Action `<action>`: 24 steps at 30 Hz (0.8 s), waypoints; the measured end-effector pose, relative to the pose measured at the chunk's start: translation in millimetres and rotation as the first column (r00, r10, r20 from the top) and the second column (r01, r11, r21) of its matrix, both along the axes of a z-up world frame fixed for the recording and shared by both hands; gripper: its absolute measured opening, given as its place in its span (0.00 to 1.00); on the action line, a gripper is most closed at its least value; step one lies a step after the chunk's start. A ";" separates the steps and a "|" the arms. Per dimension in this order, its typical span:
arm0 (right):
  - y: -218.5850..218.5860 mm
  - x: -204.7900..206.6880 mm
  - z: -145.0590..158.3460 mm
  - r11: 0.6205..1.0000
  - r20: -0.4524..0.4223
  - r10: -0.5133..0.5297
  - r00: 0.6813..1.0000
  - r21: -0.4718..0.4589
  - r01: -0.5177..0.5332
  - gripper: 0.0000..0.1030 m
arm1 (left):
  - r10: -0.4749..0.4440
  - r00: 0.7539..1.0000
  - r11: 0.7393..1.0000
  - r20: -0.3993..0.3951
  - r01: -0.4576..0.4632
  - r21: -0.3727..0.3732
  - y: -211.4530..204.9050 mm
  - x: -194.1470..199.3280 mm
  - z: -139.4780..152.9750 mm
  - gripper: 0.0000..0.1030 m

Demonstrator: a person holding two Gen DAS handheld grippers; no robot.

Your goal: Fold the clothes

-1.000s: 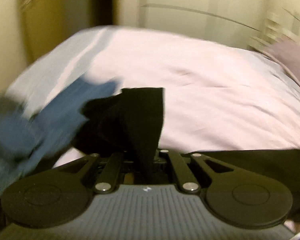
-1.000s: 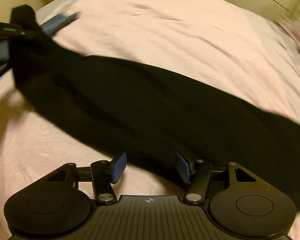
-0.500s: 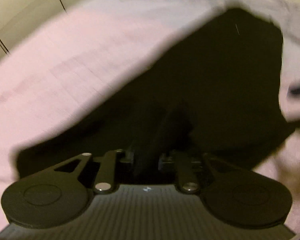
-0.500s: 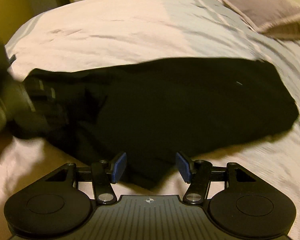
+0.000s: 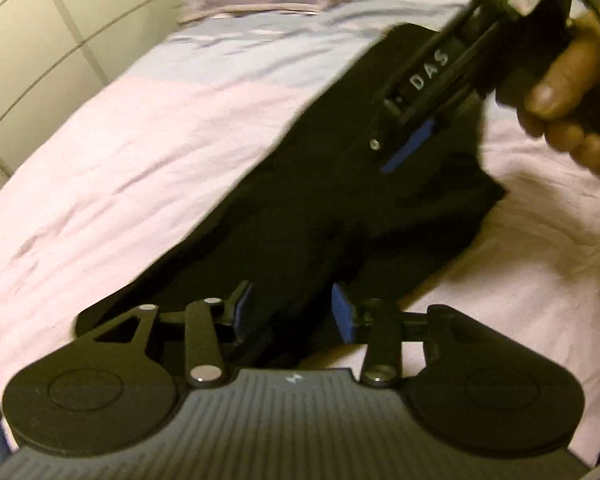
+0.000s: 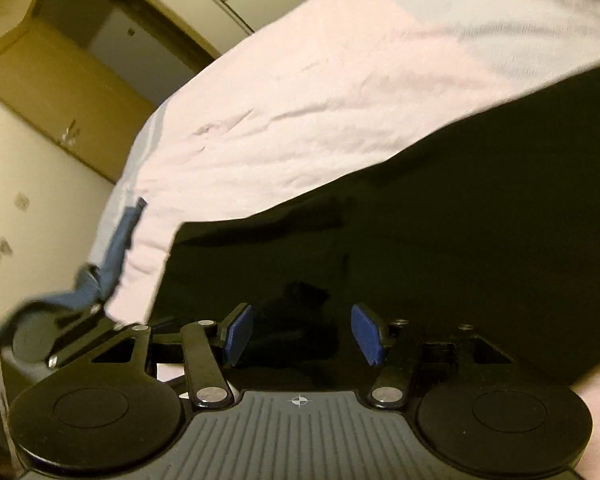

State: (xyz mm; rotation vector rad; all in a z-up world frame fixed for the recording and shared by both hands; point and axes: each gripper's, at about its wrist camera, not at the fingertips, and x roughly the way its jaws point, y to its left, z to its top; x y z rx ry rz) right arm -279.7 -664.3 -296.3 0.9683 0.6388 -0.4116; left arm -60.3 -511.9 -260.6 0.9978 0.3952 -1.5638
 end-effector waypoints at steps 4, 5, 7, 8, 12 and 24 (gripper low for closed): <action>1.1 21.7 -8.9 0.993 -0.011 -0.089 0.996 0.074 0.090 0.57 | 0.113 0.993 0.993 0.028 -0.113 0.016 4.8 66.4 -3.7 0.39; 3.2 25.6 -9.9 0.990 -0.021 -0.114 0.993 0.082 0.115 0.57 | 0.139 0.990 0.990 0.027 -0.140 0.025 4.3 83.4 -4.1 0.39; 11.0 26.9 -14.9 0.978 -0.044 -0.164 0.985 0.122 0.168 0.57 | 0.180 0.983 0.982 0.025 -0.181 0.044 2.6 116.7 -6.8 0.39; 13.6 26.2 -18.3 0.971 -0.052 -0.185 0.981 0.143 0.191 0.59 | 0.180 0.983 0.982 0.024 -0.181 0.055 0.0 129.7 -9.6 0.39; 27.0 29.0 -26.0 0.953 -0.076 -0.257 0.963 0.148 0.266 0.75 | 0.085 0.996 0.993 0.014 -0.086 0.086 -23.1 165.4 -24.4 0.43; 24.6 28.7 -44.3 0.858 -0.065 -0.464 0.883 0.216 0.467 0.75 | -0.099 0.981 0.984 -0.168 0.122 0.132 -104.6 210.5 -46.3 0.43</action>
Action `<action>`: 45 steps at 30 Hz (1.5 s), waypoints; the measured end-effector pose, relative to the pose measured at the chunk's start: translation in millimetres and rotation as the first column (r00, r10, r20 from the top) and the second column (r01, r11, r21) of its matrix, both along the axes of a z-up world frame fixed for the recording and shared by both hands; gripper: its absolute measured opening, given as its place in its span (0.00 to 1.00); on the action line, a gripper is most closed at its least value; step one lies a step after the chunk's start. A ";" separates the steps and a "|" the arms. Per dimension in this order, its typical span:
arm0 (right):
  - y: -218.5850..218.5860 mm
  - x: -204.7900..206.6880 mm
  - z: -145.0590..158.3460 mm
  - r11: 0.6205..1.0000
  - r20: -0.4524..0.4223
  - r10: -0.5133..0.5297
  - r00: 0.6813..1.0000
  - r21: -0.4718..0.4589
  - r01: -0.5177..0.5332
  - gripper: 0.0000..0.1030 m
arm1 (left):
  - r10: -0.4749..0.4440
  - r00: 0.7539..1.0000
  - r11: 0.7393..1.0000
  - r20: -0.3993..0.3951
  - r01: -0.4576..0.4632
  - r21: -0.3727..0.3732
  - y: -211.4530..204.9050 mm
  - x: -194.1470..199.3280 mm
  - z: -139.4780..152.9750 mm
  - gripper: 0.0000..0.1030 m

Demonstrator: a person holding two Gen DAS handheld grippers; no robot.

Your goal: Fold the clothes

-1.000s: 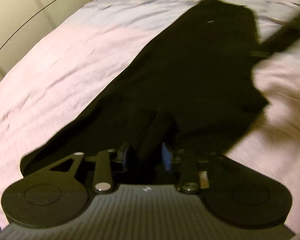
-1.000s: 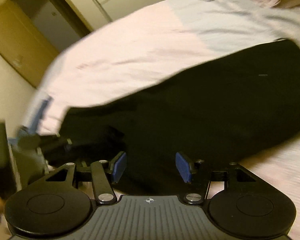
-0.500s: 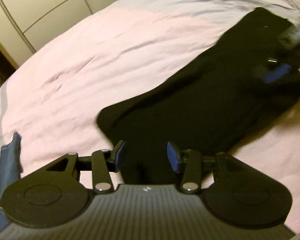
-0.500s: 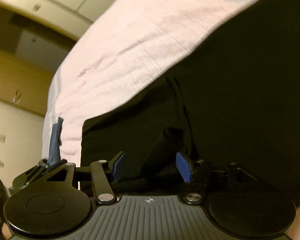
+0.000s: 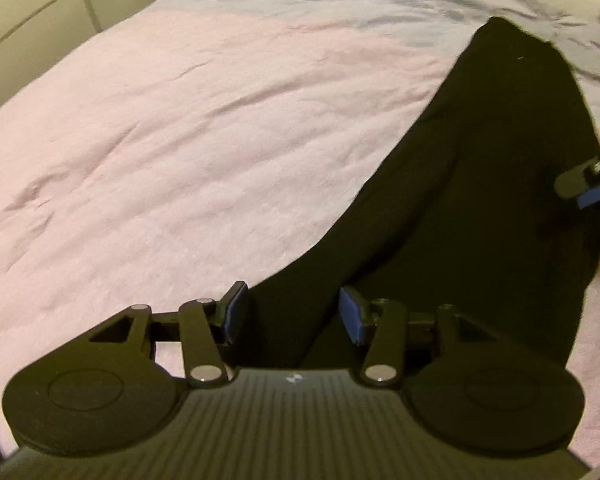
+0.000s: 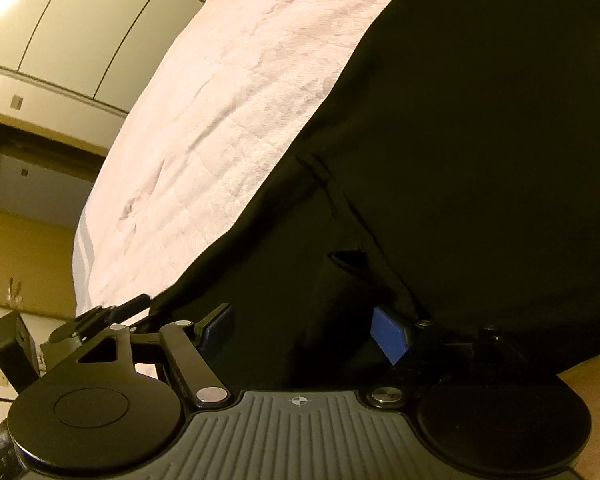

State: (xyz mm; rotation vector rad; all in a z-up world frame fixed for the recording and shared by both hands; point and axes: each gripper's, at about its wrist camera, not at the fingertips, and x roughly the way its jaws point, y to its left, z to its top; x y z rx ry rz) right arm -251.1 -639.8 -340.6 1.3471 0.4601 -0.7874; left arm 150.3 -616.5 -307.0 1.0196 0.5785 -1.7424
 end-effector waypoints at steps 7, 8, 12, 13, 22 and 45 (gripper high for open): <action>-4.5 -6.4 -4.5 1.000 0.011 -0.013 1.000 0.022 0.013 0.75 | -0.091 0.996 0.996 0.001 0.091 0.008 -10.9 -18.9 -7.8 0.43; -5.7 -7.0 -4.9 1.000 0.014 -0.014 1.000 0.027 0.014 0.75 | -0.099 0.995 0.995 0.000 0.099 0.016 -13.0 -21.9 -9.3 0.41; -8.6 -10.3 -9.5 0.998 0.006 -0.051 0.999 0.043 0.050 0.68 | -0.130 0.991 0.990 0.036 0.127 0.056 -21.8 -33.2 -19.0 0.36; -7.6 -12.4 -9.8 0.997 0.002 -0.064 0.998 0.048 0.064 0.64 | -0.125 0.992 0.991 0.032 0.123 0.057 -21.9 -32.7 -18.7 0.36; 14.4 -42.8 16.2 0.994 -0.147 -0.084 0.986 -0.081 0.072 0.66 | -0.016 0.999 0.994 0.028 0.013 0.110 -24.6 -17.0 -32.4 0.40; -24.8 -37.3 36.7 0.980 -0.044 0.063 0.997 -0.185 -0.070 0.26 | 0.020 1.000 0.999 0.024 -0.020 0.033 -15.4 -41.9 -10.5 0.35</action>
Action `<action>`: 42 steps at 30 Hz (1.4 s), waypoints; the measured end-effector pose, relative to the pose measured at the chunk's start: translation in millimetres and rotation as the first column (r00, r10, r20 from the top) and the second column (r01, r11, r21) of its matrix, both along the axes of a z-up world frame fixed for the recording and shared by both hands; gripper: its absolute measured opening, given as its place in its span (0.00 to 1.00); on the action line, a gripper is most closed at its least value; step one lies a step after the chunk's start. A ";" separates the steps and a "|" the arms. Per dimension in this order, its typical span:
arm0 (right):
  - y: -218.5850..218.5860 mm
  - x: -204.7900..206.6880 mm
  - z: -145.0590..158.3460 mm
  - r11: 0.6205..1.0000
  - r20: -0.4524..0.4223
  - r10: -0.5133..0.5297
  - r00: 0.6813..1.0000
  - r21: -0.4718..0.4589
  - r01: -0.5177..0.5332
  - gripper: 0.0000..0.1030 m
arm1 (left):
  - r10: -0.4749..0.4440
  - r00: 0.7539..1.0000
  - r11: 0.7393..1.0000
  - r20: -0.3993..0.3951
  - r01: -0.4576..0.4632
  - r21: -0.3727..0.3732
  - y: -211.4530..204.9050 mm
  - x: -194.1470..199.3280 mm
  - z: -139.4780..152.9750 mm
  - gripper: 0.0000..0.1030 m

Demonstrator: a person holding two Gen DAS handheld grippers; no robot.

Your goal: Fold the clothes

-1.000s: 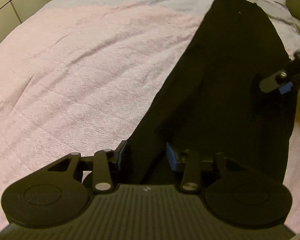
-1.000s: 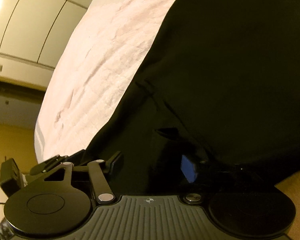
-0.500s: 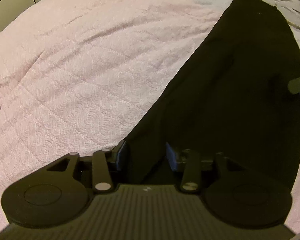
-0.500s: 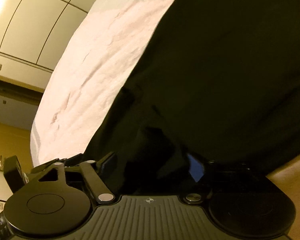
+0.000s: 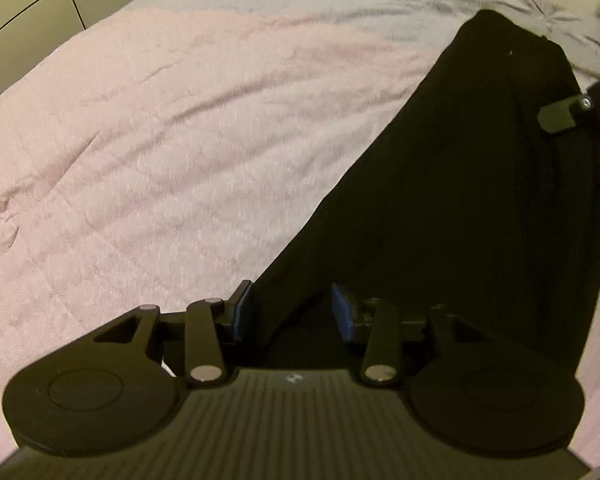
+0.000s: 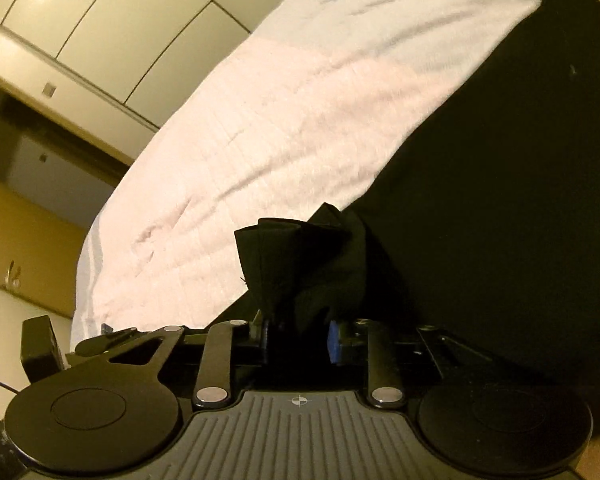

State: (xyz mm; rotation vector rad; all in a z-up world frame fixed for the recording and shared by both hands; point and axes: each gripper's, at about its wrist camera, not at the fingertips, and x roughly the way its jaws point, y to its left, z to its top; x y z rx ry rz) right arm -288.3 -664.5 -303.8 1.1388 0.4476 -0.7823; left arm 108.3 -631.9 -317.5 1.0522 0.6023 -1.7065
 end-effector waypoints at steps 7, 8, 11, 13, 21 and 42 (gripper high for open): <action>-0.1 -35.2 -44.8 0.993 -0.110 -0.014 0.994 0.114 0.026 0.47 | -0.024 0.998 1.000 0.059 0.023 0.017 1.7 -5.2 -11.1 0.36; 3.8 -35.8 -40.0 0.995 -0.129 -0.015 0.992 0.099 0.028 0.49 | -0.009 0.999 1.000 0.049 0.008 0.015 2.1 0.2 -8.7 0.36; 15.3 -37.4 -25.5 0.998 -0.185 -0.023 0.983 0.053 0.033 0.55 | 0.067 0.998 0.998 -0.015 -0.067 -0.004 4.8 24.4 7.0 0.36; 22.8 -37.0 -15.3 0.999 -0.224 -0.027 0.974 0.018 0.032 0.55 | 0.120 0.992 0.992 -0.049 -0.121 -0.027 11.9 42.8 20.8 0.36; 36.7 64.0 30.2 0.953 -0.297 0.158 0.942 -0.204 -0.224 0.56 | 0.387 0.904 0.922 -0.180 -0.382 0.067 63.6 88.8 31.0 0.36; 38.7 363.6 -46.9 0.167 -0.594 0.787 0.165 -0.053 -0.985 0.53 | 0.592 0.681 0.797 -0.431 -0.574 0.188 137.6 50.9 -23.3 0.15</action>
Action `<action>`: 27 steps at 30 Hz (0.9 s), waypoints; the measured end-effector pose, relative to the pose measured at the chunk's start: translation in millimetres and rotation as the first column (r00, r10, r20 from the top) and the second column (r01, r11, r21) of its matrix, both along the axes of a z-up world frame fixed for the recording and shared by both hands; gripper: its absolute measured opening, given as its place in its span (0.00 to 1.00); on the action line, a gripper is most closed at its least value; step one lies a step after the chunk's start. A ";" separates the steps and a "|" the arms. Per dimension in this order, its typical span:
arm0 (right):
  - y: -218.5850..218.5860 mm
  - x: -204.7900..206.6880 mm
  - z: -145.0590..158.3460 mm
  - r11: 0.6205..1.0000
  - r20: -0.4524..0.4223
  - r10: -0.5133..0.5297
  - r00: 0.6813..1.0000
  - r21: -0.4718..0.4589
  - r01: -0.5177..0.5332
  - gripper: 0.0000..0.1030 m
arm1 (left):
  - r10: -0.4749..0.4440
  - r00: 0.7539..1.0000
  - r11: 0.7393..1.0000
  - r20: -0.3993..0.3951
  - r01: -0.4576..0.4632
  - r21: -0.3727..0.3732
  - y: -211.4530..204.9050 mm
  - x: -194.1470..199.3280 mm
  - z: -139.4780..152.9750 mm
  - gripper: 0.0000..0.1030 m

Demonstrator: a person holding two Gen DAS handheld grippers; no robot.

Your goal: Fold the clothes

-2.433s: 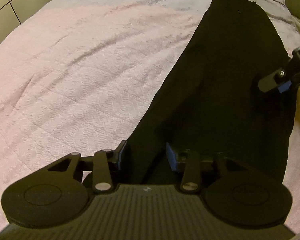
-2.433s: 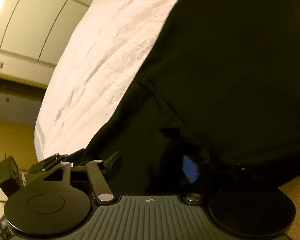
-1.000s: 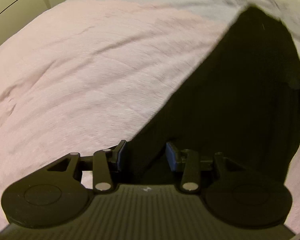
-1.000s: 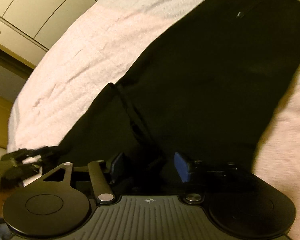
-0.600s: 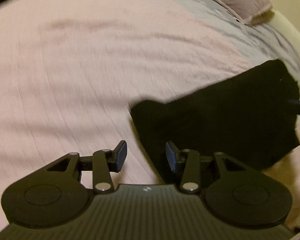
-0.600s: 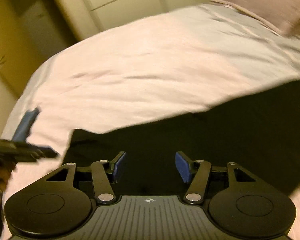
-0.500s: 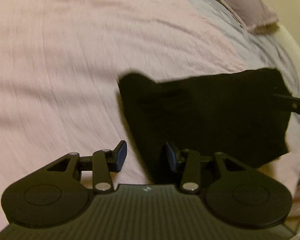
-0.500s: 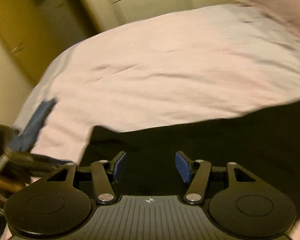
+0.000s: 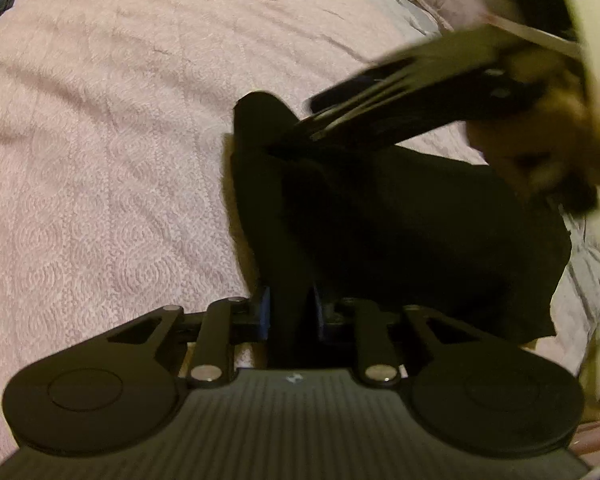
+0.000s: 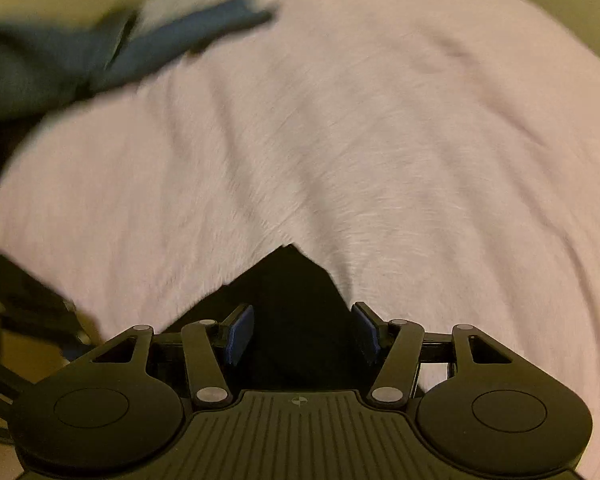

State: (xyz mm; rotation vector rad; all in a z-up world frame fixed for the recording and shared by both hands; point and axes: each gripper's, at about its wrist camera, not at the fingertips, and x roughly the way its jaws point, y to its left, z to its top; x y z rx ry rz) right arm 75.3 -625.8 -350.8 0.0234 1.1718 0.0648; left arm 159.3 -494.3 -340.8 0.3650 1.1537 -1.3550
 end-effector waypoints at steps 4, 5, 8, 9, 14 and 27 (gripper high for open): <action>-21.7 26.2 -29.6 1.000 -0.049 -0.013 0.999 0.020 0.014 0.49 | 0.044 0.999 0.999 0.002 -0.044 -0.023 10.7 -2.5 -4.3 0.13; -31.7 27.5 -33.4 0.996 -0.041 -0.075 0.996 0.040 0.077 0.49 | 0.061 0.998 0.998 -0.012 -0.062 -0.026 13.7 -2.0 -5.8 0.13; -53.0 22.9 -29.0 0.964 0.004 -0.265 0.964 0.018 0.265 0.34 | 0.068 0.997 0.997 -0.027 -0.068 -0.029 17.2 -2.2 -6.0 0.12; -55.9 20.3 -25.6 0.960 0.013 -0.278 0.960 0.015 0.278 0.34 | 0.067 0.997 0.997 -0.030 -0.068 -0.030 18.1 -2.2 -5.9 0.12; -47.5 7.5 1.1 0.962 0.067 -0.253 0.965 0.122 0.244 0.38 | 0.087 0.993 0.996 -0.075 -0.089 -0.022 18.4 6.1 -4.0 0.13; -47.0 -1.1 -15.6 0.912 0.149 -0.411 0.899 0.053 0.408 0.58 | 0.065 0.991 0.998 -0.114 -0.067 -0.009 53.6 5.0 1.5 0.13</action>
